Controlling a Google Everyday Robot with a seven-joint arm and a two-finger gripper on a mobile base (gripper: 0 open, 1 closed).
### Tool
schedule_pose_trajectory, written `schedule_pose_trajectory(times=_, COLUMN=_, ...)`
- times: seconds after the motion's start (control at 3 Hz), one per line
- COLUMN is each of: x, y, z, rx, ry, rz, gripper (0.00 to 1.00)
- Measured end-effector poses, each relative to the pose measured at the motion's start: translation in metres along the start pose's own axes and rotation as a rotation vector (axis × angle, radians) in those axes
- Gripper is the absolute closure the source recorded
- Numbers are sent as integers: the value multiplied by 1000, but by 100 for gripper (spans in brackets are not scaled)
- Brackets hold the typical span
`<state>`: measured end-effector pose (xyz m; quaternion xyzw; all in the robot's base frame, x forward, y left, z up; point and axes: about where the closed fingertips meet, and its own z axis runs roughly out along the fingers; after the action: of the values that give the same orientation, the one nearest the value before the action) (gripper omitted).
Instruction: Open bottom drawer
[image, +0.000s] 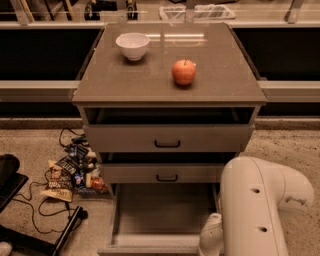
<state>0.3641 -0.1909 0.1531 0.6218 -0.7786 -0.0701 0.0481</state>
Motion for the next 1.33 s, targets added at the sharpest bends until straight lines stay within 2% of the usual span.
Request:
schedule_pose_trajectory(times=0.33, x=4, y=36, z=11, rx=-53, ry=-28, rz=43, gripper=40)
schedule_pose_trajectory(times=1.0, x=5, y=43, z=4, rx=-59, ry=-19, rz=55, gripper=86)
schedule_pose_trajectory(times=1.33, x=5, y=43, z=4, rx=-59, ry=-19, rz=55, gripper=100)
